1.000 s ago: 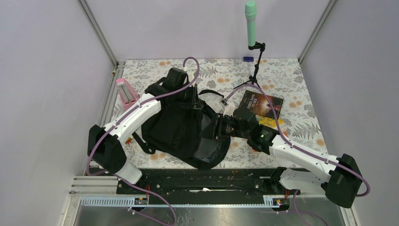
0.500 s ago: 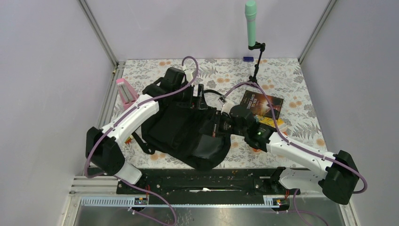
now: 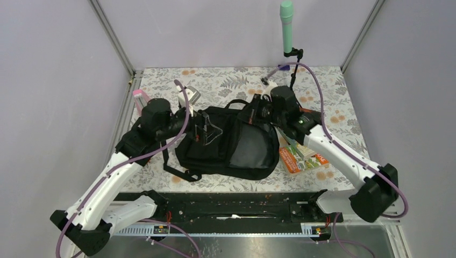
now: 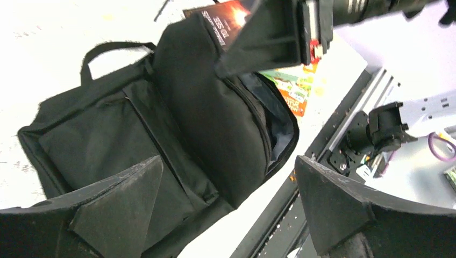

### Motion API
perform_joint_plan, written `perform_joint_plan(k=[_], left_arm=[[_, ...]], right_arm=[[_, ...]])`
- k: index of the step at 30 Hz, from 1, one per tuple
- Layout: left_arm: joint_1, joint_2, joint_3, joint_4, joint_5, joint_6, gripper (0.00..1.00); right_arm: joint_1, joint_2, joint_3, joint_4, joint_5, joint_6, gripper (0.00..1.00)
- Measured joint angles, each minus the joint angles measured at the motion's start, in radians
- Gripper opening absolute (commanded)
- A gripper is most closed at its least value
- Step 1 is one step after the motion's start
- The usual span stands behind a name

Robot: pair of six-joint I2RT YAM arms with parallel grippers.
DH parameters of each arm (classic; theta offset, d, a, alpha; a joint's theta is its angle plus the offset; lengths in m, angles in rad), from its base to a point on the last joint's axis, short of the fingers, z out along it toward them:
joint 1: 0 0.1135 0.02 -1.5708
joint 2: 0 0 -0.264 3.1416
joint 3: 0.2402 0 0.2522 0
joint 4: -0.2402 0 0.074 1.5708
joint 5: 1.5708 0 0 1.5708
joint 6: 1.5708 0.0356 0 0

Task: Pack the student bag
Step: Unzip the student bag at the center of the board.

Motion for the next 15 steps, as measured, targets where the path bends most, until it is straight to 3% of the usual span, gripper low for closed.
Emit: perform_joint_plan(k=[5,15], left_arm=[[-0.041,0.079,-0.005,0.000,0.016,0.005,0.99],[-0.107,0.284,0.051,0.002,-0.024,-0.084,0.96]], right_arm=[[-0.002,0.112,0.136,-0.018,-0.037,-0.013,0.00],[0.049,0.135,0.157,-0.012,-0.010,0.011,0.00]])
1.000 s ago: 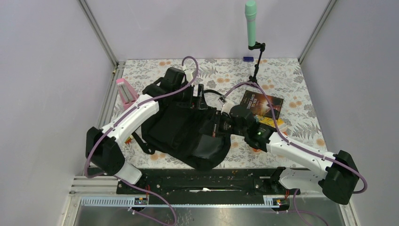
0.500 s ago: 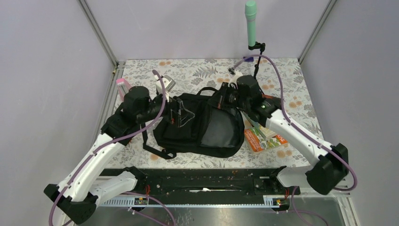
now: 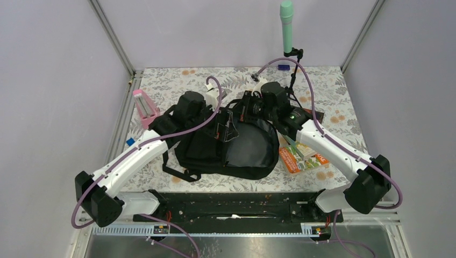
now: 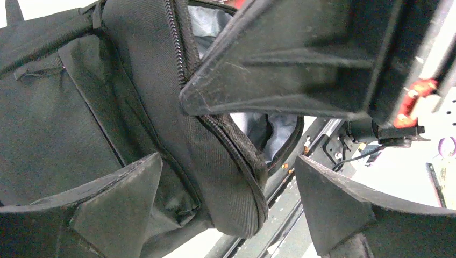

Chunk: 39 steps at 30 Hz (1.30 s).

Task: Pack the student bag
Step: Unzip the student bag at the center of the board, then pick up the book from the center of the board.

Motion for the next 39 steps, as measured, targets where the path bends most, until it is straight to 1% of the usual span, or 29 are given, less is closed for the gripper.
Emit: perform_joint_plan(k=[1,4,5,8,9,10,13,15,19,21,22,26,28,31,33,35,39], left_arm=[[0.000,0.008,0.000,0.001,-0.003,-0.008,0.91],[0.000,0.027,0.001,0.001,-0.009,-0.031,0.68],[0.000,0.034,0.005,0.000,-0.012,-0.036,0.58],[-0.008,0.052,0.013,0.002,-0.029,-0.048,0.20],[-0.011,0.055,0.013,0.000,-0.040,-0.045,0.10],[-0.012,0.055,0.013,-0.001,-0.051,-0.051,0.00],[-0.013,0.055,0.014,-0.001,-0.086,-0.044,0.00],[-0.013,0.055,0.019,-0.017,-0.113,-0.039,0.00],[-0.016,0.053,0.034,-0.067,-0.197,-0.027,0.00],[-0.010,0.049,0.034,-0.084,-0.218,-0.025,0.00],[-0.002,0.045,0.034,-0.089,-0.223,-0.025,0.00],[0.069,0.025,0.023,-0.098,-0.219,-0.027,0.00],[0.102,0.009,0.007,-0.099,-0.217,-0.027,0.00],[0.115,-0.022,-0.022,-0.096,-0.217,-0.026,0.00],[0.116,-0.042,-0.037,-0.097,-0.214,-0.026,0.00],[0.116,-0.051,-0.039,-0.099,-0.214,-0.025,0.00],[0.120,-0.061,-0.042,-0.100,-0.214,-0.021,0.00]], right_arm=[[0.005,0.003,0.003,0.001,0.006,0.001,0.00],[0.010,0.005,0.005,0.006,0.021,0.004,0.00],[0.011,0.005,0.005,0.006,0.026,0.005,0.00],[0.011,0.005,0.005,0.007,0.037,0.004,0.00],[0.011,0.005,0.005,0.007,0.045,0.004,0.03],[0.011,0.004,0.005,0.007,0.050,0.003,0.10],[0.013,-0.007,0.004,0.006,0.060,-0.006,0.28],[0.015,-0.022,0.000,0.007,0.077,-0.021,0.43],[-0.006,-0.101,-0.034,0.000,0.105,-0.067,0.71],[-0.047,-0.169,-0.071,-0.016,0.112,-0.092,0.82],[-0.071,-0.200,-0.087,-0.031,0.119,-0.101,0.85],[-0.180,-0.303,-0.147,-0.106,0.153,-0.164,0.94],[-0.240,-0.337,-0.176,-0.151,0.164,-0.198,0.96],[-0.369,-0.363,-0.229,-0.209,0.160,-0.246,0.96],[-0.477,-0.359,-0.270,-0.234,0.153,-0.270,0.95],[-0.559,-0.340,-0.294,-0.250,0.143,-0.284,0.94],[-0.766,-0.241,-0.338,-0.242,0.093,-0.300,0.93]])
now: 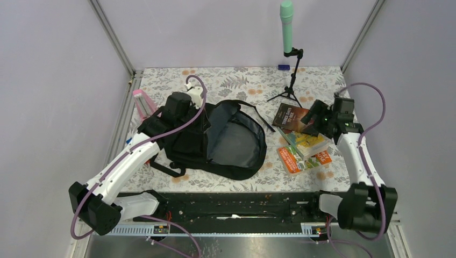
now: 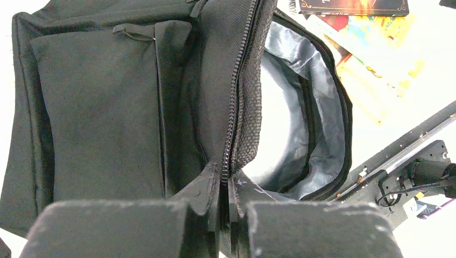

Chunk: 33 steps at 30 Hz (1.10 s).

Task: Pack the student bag
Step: Pick up the book from the center of the board.

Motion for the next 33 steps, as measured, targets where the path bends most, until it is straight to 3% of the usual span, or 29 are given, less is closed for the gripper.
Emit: perform_joint_plan(k=[5,8,15,24,33], left_arm=[[0.009,-0.005,0.000,-0.001,0.005,0.002,0.00],[0.019,-0.023,-0.001,-0.007,0.012,0.002,0.00],[0.049,-0.056,-0.007,-0.008,0.073,-0.011,0.00],[0.063,-0.057,-0.010,-0.008,0.090,-0.017,0.00],[0.074,-0.056,-0.010,-0.008,0.095,-0.017,0.00]], right_arm=[[-0.192,0.123,-0.040,0.047,-0.047,0.007,0.93],[-0.243,0.194,-0.027,0.073,-0.039,0.000,0.93],[-0.267,0.403,0.100,0.096,-0.019,-0.029,0.92],[-0.274,0.631,0.203,0.114,-0.130,-0.027,0.89],[-0.290,0.720,0.264,0.133,-0.264,0.009,0.79]])
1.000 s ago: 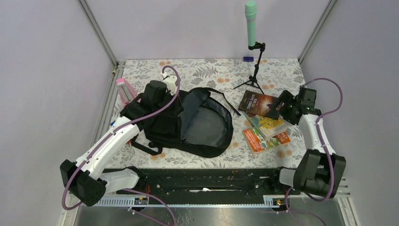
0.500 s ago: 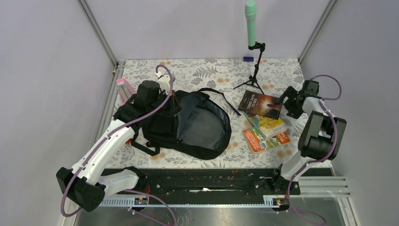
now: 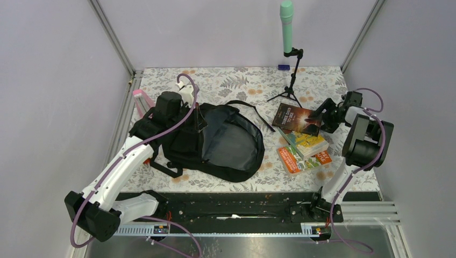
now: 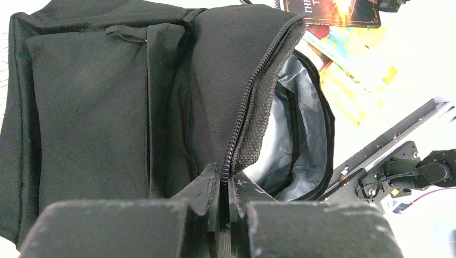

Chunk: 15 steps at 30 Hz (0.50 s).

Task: Pack the student bag
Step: Pick up the book from the center of the board.

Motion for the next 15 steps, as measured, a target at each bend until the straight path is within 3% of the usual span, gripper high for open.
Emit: perform_joint_plan(k=[9,15], left_arm=[[0.007,0.000,-0.001,0.000,0.011,0.000,0.00],[0.008,0.000,-0.001,0.000,0.014,-0.001,0.00]], right_arm=[[-0.005,0.037,0.009,0.042,-0.113,0.045,0.61],[-0.007,0.066,0.025,0.057,-0.151,0.067,0.29]])
